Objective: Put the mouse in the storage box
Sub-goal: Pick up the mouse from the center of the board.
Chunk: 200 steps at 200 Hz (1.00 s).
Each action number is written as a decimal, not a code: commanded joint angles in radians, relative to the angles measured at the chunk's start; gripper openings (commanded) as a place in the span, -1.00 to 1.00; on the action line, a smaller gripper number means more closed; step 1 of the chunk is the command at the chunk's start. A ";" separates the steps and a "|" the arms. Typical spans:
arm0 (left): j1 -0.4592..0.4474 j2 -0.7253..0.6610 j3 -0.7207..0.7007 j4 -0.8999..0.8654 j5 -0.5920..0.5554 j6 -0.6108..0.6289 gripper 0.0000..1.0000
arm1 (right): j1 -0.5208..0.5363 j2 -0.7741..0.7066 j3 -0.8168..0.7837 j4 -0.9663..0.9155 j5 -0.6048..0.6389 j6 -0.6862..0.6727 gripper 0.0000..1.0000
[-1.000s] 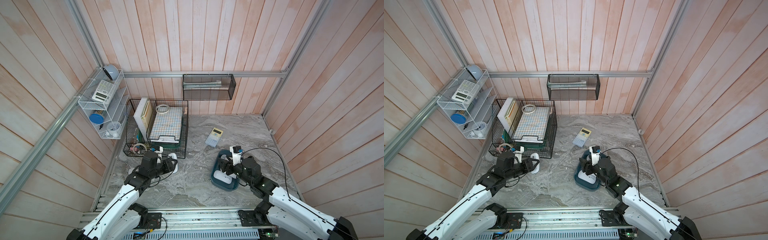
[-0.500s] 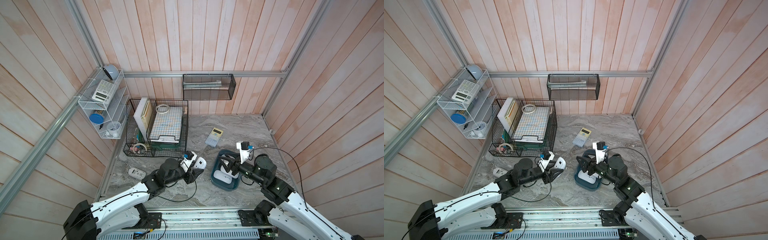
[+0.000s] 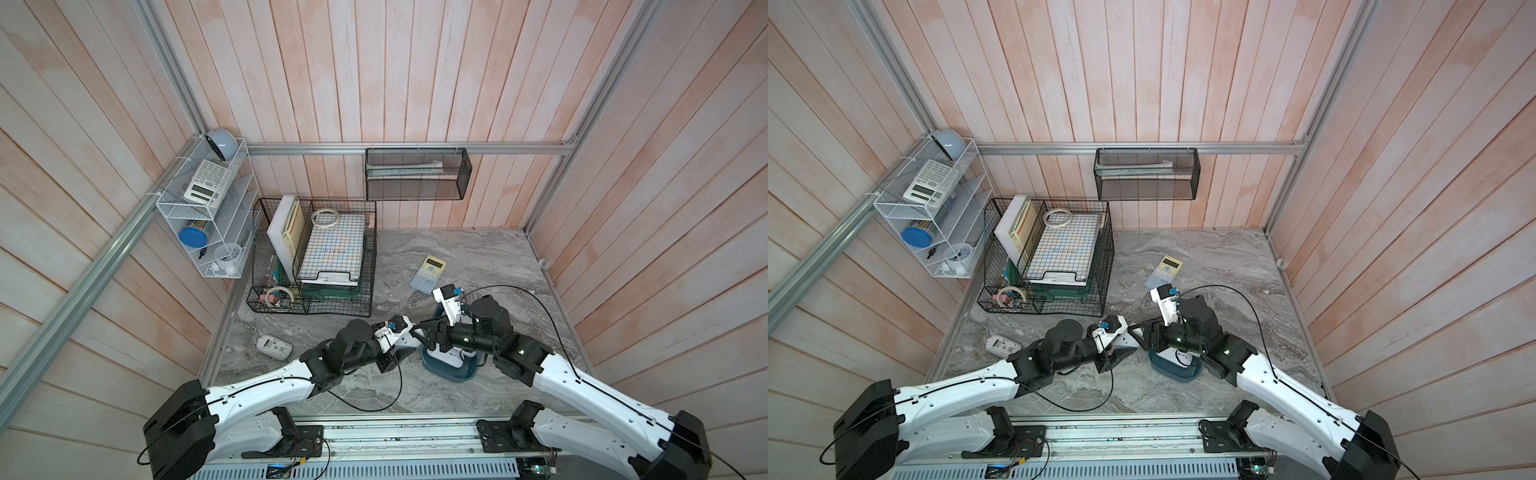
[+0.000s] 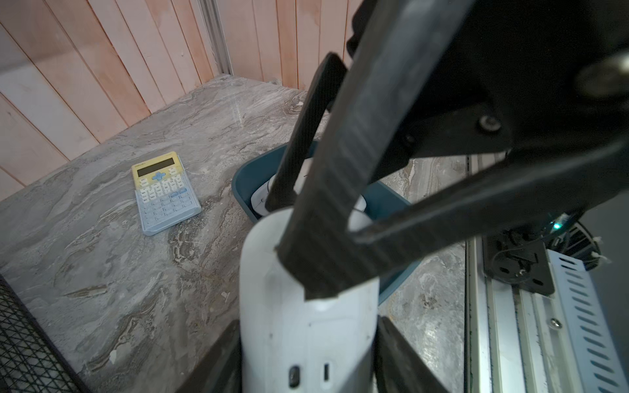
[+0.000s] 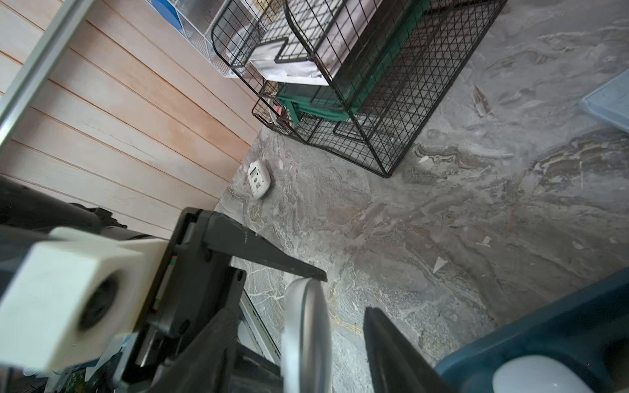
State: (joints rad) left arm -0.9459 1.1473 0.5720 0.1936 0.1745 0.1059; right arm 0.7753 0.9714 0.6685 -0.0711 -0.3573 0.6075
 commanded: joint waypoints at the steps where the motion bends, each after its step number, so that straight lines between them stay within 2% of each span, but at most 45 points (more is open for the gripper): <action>1: -0.005 -0.016 0.020 0.034 -0.017 0.024 0.09 | 0.015 0.035 0.028 0.013 -0.017 0.028 0.26; 45: -0.007 -0.014 0.017 0.030 -0.026 0.028 0.09 | 0.055 0.090 0.036 0.023 -0.044 0.030 0.10; 100: -0.007 -0.017 0.017 0.026 -0.027 0.020 0.10 | 0.059 0.118 0.029 0.056 -0.051 0.064 -0.32; 117: -0.007 -0.015 0.017 0.030 -0.035 0.009 0.16 | 0.059 0.116 0.031 0.061 -0.037 0.069 -0.42; 127: -0.007 -0.014 0.016 0.032 -0.042 0.004 0.23 | 0.059 0.114 0.033 0.055 -0.020 0.068 -0.49; 150: -0.007 -0.013 0.003 0.045 -0.057 -0.009 0.53 | 0.059 0.110 0.051 0.000 0.043 0.038 -0.58; 162: -0.007 -0.013 -0.004 0.045 -0.081 -0.013 0.88 | 0.058 0.109 0.060 -0.028 0.075 0.016 -0.61; 168: -0.007 -0.013 -0.007 0.039 -0.103 -0.015 0.99 | 0.057 0.109 0.064 -0.039 0.088 0.007 -0.61; 200: -0.008 -0.037 -0.038 0.029 -0.165 -0.048 1.00 | 0.035 0.093 0.088 -0.103 0.153 -0.044 -0.61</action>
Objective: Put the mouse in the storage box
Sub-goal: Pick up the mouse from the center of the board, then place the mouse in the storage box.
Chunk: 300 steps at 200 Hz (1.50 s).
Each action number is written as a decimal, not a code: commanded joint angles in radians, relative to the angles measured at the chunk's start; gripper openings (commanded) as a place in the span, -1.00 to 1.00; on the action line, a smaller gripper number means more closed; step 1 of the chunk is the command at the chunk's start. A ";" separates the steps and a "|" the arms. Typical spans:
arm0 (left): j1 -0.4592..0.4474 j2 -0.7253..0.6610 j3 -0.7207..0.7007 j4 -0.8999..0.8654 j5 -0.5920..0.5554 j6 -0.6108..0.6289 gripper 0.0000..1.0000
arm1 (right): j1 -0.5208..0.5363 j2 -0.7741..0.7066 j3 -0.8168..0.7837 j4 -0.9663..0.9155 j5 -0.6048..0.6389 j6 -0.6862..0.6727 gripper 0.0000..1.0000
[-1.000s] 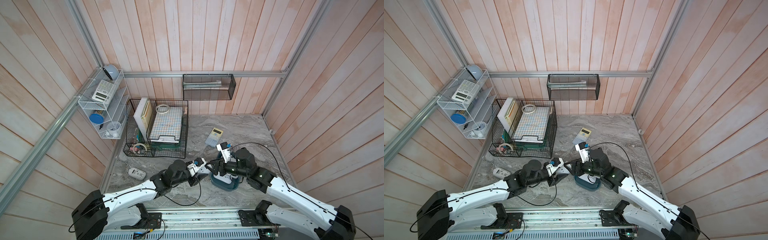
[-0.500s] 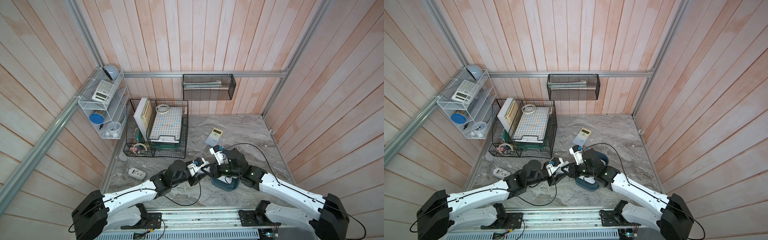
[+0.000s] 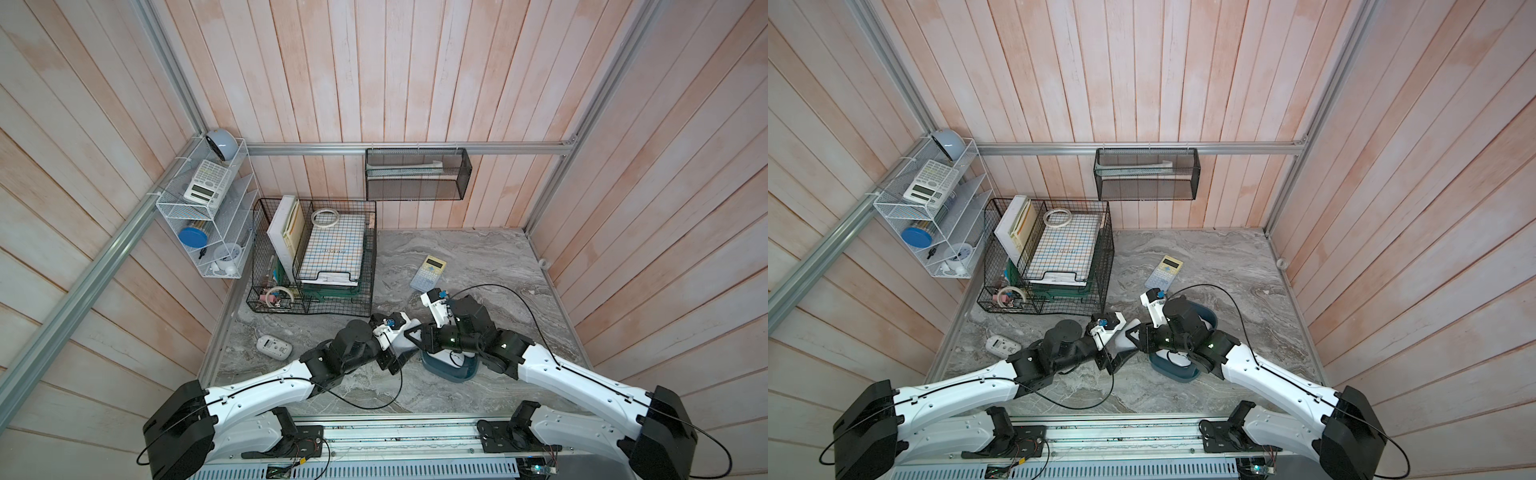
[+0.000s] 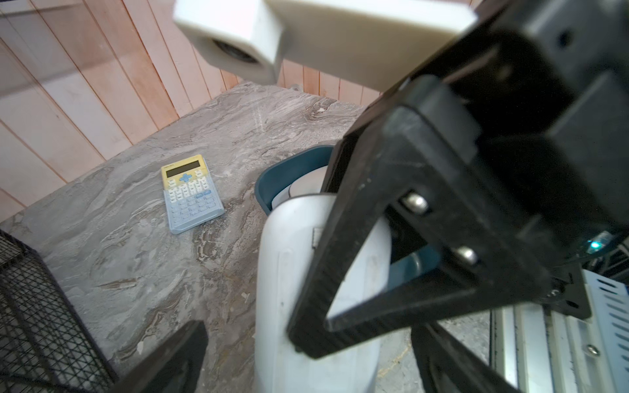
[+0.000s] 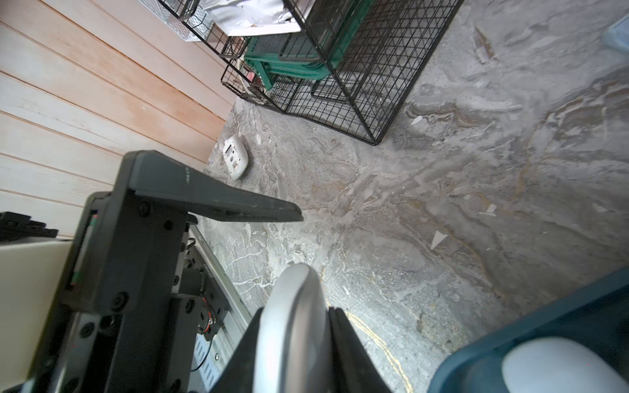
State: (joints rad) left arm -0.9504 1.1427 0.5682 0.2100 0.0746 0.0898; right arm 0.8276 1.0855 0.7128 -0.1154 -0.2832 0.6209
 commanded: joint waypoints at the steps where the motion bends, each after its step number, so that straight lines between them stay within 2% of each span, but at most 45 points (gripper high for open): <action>1: -0.003 -0.034 -0.036 0.012 -0.066 -0.033 1.00 | -0.018 -0.022 0.043 -0.062 0.083 -0.058 -0.61; 27: -0.003 -0.100 -0.060 -0.040 -0.135 -0.103 0.99 | -0.077 -0.047 0.066 -0.164 0.169 -0.122 -0.61; 67: -0.001 -0.227 -0.055 -0.283 -0.440 -0.229 1.00 | -0.152 -0.086 0.100 -0.374 0.419 -0.213 -0.61; 95: -0.001 -0.322 -0.065 -0.408 -0.584 -0.337 1.00 | -0.151 -0.086 0.112 -0.479 0.608 -0.242 -0.60; 137: 0.017 -0.426 -0.085 -0.552 -0.726 -0.497 1.00 | -0.143 -0.025 0.122 -0.550 0.690 -0.226 -0.57; 159: 0.048 -0.454 -0.091 -0.610 -0.745 -0.563 1.00 | -0.125 0.000 0.121 -0.548 0.709 -0.224 -0.56; 208: 0.161 -0.450 -0.087 -0.683 -0.710 -0.643 1.00 | -0.085 0.051 0.145 -0.583 0.766 -0.218 -0.55; 300: 0.177 -0.470 -0.110 -0.681 -0.740 -0.647 1.00 | -0.056 0.093 0.154 -0.628 0.815 -0.205 -0.51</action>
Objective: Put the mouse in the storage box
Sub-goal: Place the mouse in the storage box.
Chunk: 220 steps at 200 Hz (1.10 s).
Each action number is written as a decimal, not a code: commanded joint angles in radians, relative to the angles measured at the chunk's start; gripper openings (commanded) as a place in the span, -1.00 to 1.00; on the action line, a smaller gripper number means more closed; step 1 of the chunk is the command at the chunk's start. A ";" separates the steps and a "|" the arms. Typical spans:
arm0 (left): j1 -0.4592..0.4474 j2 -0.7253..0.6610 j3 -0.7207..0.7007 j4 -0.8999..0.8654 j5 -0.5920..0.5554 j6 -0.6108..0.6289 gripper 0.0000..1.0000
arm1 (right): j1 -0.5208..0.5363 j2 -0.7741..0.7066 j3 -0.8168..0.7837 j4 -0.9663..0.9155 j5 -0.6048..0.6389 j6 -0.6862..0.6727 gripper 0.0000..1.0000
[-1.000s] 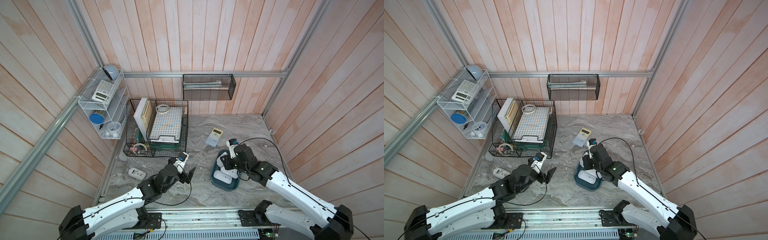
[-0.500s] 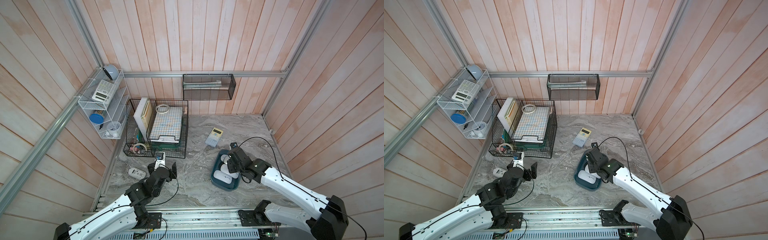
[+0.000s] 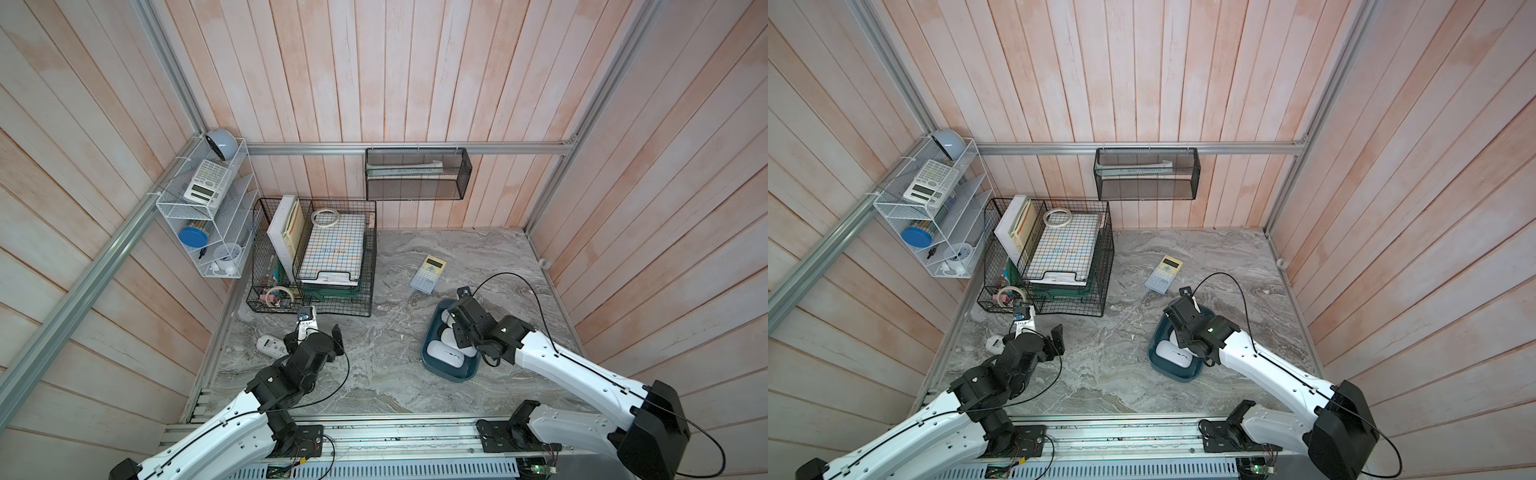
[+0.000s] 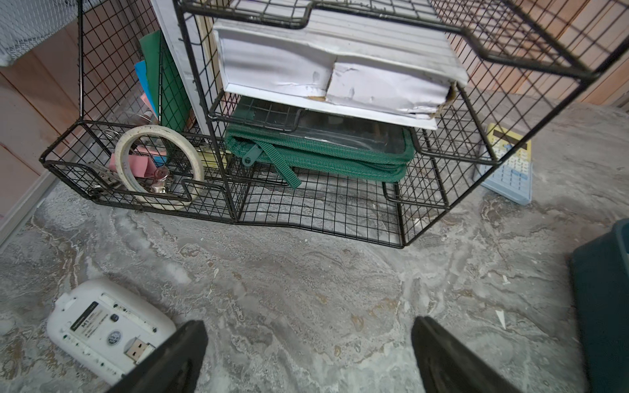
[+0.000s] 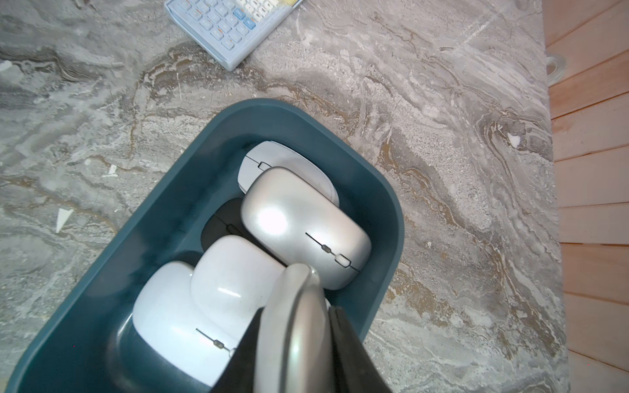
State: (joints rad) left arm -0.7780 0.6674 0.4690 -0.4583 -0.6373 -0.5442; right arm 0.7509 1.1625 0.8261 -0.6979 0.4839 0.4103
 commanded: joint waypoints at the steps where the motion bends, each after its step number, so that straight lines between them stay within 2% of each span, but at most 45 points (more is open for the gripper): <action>1: 0.005 0.007 -0.011 -0.013 -0.029 -0.013 1.00 | 0.022 0.016 0.041 -0.046 0.050 0.005 -0.51; 79: 0.013 0.020 0.001 -0.059 -0.075 -0.071 1.00 | 0.078 0.100 0.082 -0.121 0.114 0.053 -0.48; 123: 0.028 0.026 0.013 -0.121 -0.105 -0.149 1.00 | 0.158 0.194 0.133 -0.213 0.114 0.139 -0.45; 153: 0.045 0.040 0.017 -0.157 -0.103 -0.205 1.00 | 0.207 0.292 0.219 -0.312 0.089 0.183 -0.26; 184: 0.048 0.043 0.017 -0.154 -0.101 -0.200 1.00 | 0.270 0.352 0.275 -0.353 0.115 0.227 0.18; 220: 0.051 0.049 0.016 -0.154 -0.101 -0.203 1.00 | 0.275 0.301 0.240 -0.261 0.043 0.208 0.31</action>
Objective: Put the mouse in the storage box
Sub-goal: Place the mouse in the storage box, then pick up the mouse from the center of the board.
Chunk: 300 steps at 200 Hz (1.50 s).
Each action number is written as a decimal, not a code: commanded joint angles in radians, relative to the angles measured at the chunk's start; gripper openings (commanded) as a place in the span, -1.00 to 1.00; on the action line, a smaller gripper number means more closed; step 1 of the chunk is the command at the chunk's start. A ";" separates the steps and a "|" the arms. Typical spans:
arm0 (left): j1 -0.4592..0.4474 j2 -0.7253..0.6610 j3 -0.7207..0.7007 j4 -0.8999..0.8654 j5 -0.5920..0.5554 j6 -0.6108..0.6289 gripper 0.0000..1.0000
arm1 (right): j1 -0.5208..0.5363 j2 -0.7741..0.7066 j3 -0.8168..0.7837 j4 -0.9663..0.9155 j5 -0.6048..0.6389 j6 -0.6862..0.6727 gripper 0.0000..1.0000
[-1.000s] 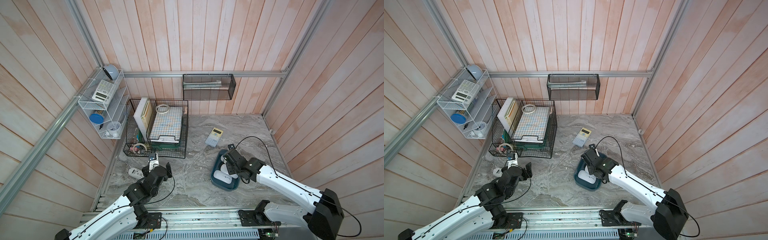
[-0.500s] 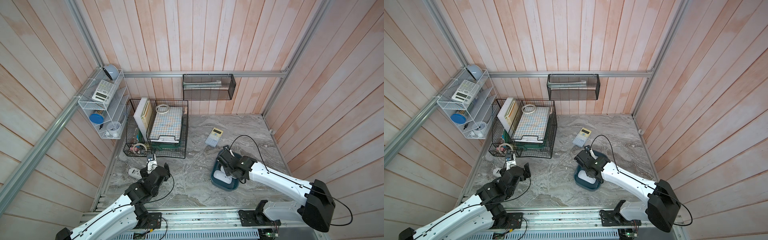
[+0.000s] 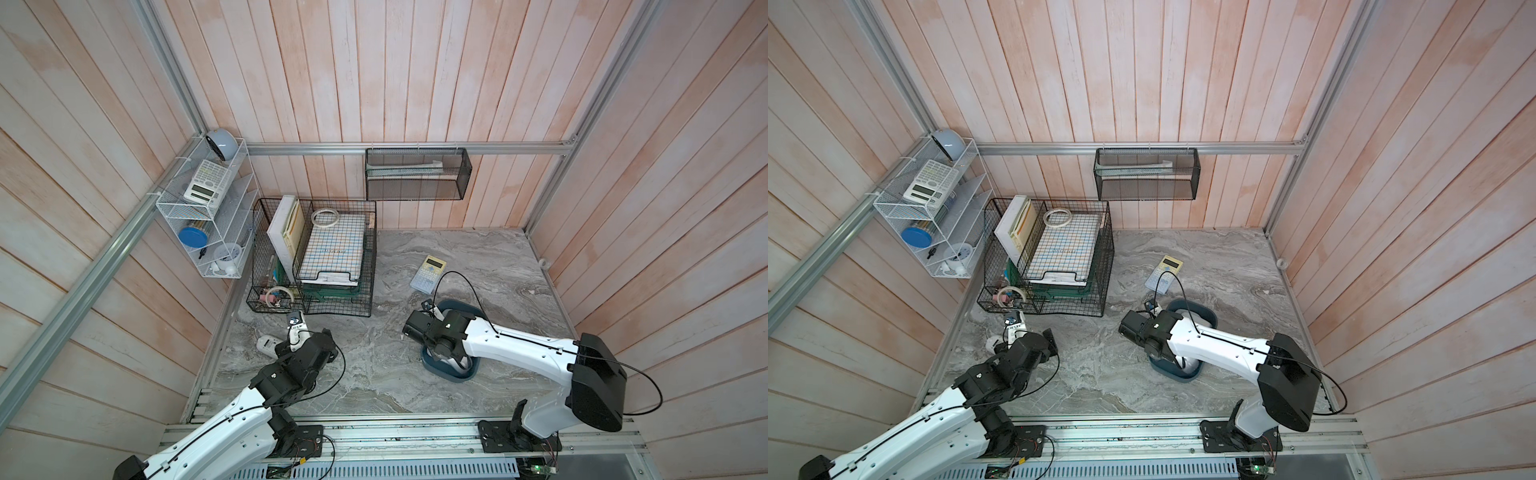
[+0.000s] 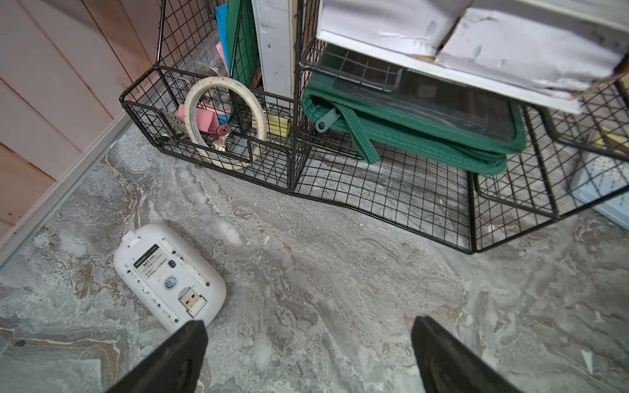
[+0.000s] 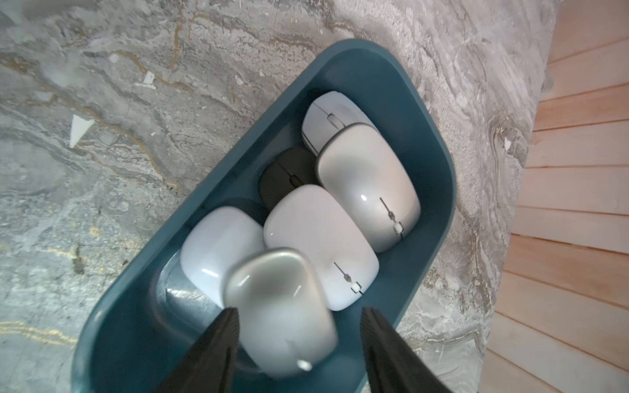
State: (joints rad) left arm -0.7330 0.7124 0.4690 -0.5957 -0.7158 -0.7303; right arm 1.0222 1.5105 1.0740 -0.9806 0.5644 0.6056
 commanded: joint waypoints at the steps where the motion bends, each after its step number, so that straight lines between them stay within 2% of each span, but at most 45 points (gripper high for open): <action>1: 0.006 0.003 0.017 -0.016 -0.022 -0.018 1.00 | 0.005 -0.050 -0.010 0.025 -0.040 0.012 0.31; 31: 0.008 0.016 0.020 -0.041 -0.036 -0.066 1.00 | 0.003 -0.179 -0.050 0.150 -0.024 -0.009 0.33; 52: 0.015 0.046 0.035 -0.113 -0.089 -0.201 1.00 | -0.021 -0.301 -0.148 0.361 -0.027 -0.099 0.35; 81: 0.050 0.081 0.051 -0.173 -0.068 -0.316 1.00 | -0.110 -0.428 -0.278 0.595 -0.193 -0.176 0.35; 111: 0.127 0.090 0.043 -0.209 0.022 -0.372 1.00 | -0.157 -0.471 -0.330 0.646 -0.251 -0.185 0.35; 137: 0.195 0.067 0.045 -0.288 0.030 -0.422 1.00 | -0.157 -0.484 -0.383 0.693 -0.295 -0.190 0.34; 183: 0.304 -0.046 0.062 -0.366 0.034 -0.423 1.00 | -0.157 -0.509 -0.443 0.711 -0.331 -0.134 0.33; 206: 0.368 -0.059 0.078 -0.347 0.055 -0.380 1.00 | -0.158 -0.525 -0.491 0.757 -0.286 -0.145 0.32; 228: 0.473 0.015 0.101 -0.292 0.120 -0.312 1.00 | -0.157 -0.511 -0.483 0.749 -0.243 -0.163 0.32; 254: 0.611 0.141 0.117 -0.191 0.273 -0.240 1.00 | -0.158 -0.487 -0.481 0.748 -0.223 -0.184 0.32; 300: 0.729 0.328 0.102 -0.050 0.371 -0.233 1.00 | -0.158 -0.473 -0.477 0.750 -0.239 -0.200 0.31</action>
State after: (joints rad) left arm -0.0441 0.9634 0.5659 -0.7494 -0.4408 -0.9928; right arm 0.8688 1.0332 0.5911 -0.2501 0.3161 0.4282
